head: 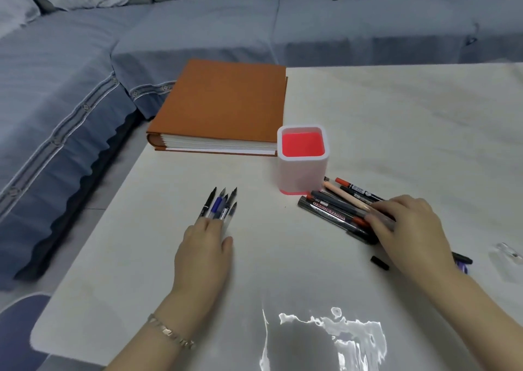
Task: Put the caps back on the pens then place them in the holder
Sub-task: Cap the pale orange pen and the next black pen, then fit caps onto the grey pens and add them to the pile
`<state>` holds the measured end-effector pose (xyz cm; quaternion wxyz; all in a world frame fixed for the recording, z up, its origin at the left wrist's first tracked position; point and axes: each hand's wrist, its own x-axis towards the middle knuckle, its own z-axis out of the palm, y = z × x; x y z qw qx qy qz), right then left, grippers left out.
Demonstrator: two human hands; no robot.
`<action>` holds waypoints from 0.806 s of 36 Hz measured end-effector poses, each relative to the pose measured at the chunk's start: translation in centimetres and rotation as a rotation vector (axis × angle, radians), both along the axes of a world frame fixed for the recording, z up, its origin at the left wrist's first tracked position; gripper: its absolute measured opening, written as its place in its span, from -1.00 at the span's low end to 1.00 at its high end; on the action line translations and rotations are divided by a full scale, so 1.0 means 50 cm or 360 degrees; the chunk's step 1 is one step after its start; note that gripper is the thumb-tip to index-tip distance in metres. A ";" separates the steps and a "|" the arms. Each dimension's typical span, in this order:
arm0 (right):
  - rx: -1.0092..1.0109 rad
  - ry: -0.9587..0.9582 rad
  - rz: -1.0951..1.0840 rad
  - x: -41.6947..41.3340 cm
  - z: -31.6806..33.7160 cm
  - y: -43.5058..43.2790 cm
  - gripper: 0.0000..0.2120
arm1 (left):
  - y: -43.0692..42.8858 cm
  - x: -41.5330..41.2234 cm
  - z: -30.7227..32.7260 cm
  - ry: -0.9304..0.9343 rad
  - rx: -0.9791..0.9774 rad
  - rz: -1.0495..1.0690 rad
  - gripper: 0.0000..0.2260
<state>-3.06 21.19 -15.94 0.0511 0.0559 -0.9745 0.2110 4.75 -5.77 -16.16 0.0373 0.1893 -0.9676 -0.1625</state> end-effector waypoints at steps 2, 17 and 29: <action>-0.0021 0.0020 0.0011 0.009 0.004 0.007 -0.84 | 0.000 -0.004 -0.008 -0.0006 -0.0019 -0.0009 -0.82; -0.0108 -0.0202 0.0138 0.088 0.022 0.090 -0.87 | 0.089 -0.032 0.022 0.0078 0.0259 -0.0195 -0.72; -0.0161 -0.0321 -0.0290 0.123 0.043 0.231 -0.84 | 0.244 -0.045 0.059 0.0060 0.0616 -0.0785 -0.87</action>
